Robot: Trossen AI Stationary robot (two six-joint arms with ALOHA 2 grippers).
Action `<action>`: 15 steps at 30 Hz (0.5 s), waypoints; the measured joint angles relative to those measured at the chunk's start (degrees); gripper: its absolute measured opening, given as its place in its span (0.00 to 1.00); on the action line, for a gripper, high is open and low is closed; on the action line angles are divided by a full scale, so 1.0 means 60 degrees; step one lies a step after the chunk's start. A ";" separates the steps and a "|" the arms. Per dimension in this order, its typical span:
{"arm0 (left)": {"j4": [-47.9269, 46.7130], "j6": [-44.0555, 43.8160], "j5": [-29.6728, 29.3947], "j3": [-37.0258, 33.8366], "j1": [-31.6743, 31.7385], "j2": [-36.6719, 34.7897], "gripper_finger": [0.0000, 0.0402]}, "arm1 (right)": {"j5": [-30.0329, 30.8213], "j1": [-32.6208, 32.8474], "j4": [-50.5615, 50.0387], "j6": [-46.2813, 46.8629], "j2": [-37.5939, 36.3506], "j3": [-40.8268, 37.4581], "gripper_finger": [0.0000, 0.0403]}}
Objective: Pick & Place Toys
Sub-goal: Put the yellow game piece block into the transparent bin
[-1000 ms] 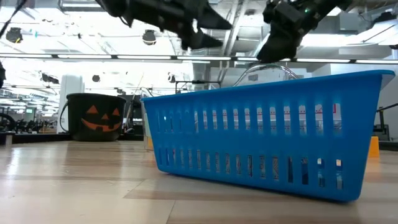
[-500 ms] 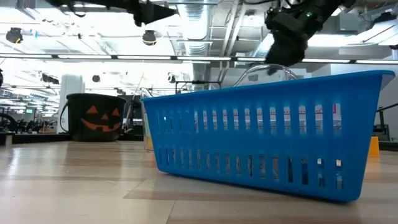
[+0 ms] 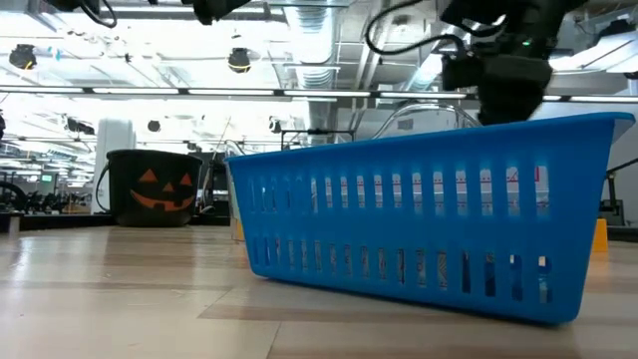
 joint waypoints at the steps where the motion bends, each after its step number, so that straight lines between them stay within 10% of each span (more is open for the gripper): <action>1: 0.0010 0.0105 0.0002 0.0000 0.0000 0.0000 1.00 | -0.0001 0.0088 -0.0242 0.0197 0.0045 0.0000 0.78; 15: 0.0207 0.0214 0.0004 0.0004 0.0004 0.0000 1.00 | 0.0536 0.2147 -0.1927 0.0678 -0.0152 0.0000 0.78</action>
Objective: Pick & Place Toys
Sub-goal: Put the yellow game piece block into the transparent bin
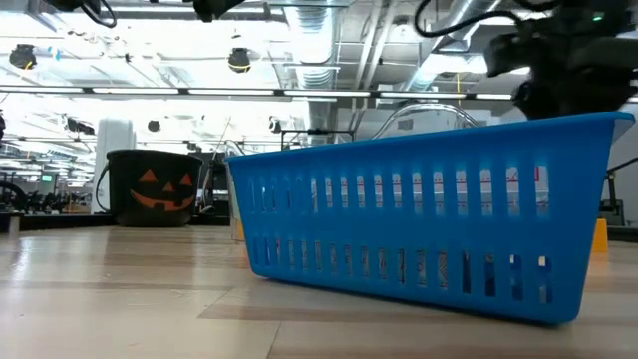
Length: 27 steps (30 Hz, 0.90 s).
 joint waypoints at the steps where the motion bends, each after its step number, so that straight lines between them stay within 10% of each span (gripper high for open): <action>1: 0.0013 0.0000 0.0000 0.0002 0.0000 0.0000 1.00 | 0.0034 0.0147 -0.0139 -0.0015 0.0000 0.0000 0.78; 27: 0.0047 -0.0076 0.0000 0.0011 0.0000 0.0108 1.00 | 0.0420 0.0666 0.0862 -0.0243 -0.0004 -0.1225 0.75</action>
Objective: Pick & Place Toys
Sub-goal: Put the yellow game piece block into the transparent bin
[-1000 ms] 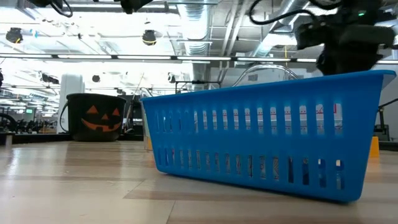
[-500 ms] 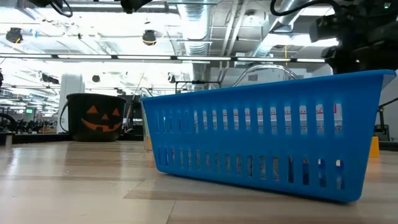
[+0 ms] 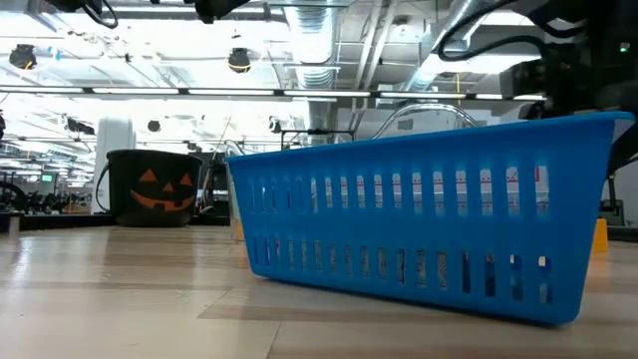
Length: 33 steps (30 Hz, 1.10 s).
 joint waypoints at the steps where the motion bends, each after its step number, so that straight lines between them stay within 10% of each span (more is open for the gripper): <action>1: 0.0030 0.0000 0.0000 0.0000 0.0000 0.0029 1.00 | 0.0008 0.0001 0.0255 0.0000 0.0000 -0.0077 0.75; 33: 0.0148 -0.0007 0.0000 0.0004 0.0000 0.0041 1.00 | -0.0986 -0.1469 0.3171 -0.1371 0.0004 -0.1748 0.75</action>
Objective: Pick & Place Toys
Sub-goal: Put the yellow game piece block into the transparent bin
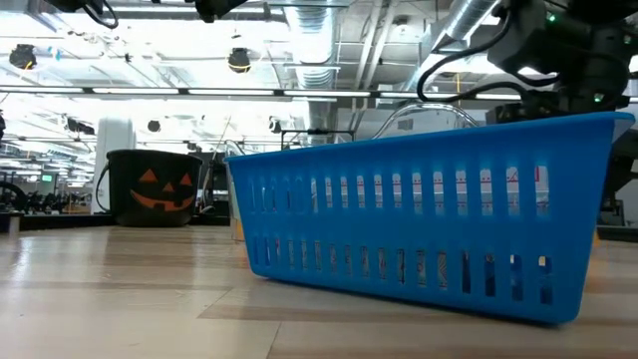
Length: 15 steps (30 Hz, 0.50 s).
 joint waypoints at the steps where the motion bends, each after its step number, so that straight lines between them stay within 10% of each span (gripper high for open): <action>1: 0.0000 0.0000 0.0000 0.0000 0.0000 0.0000 1.00 | 0.0000 -0.0010 0.0022 -0.0002 0.0000 0.0000 0.75; 15: -0.0004 0.0000 0.0000 0.0000 -0.0002 0.0000 1.00 | -0.0012 -0.0460 0.0949 -0.0205 -0.0004 -0.0460 0.75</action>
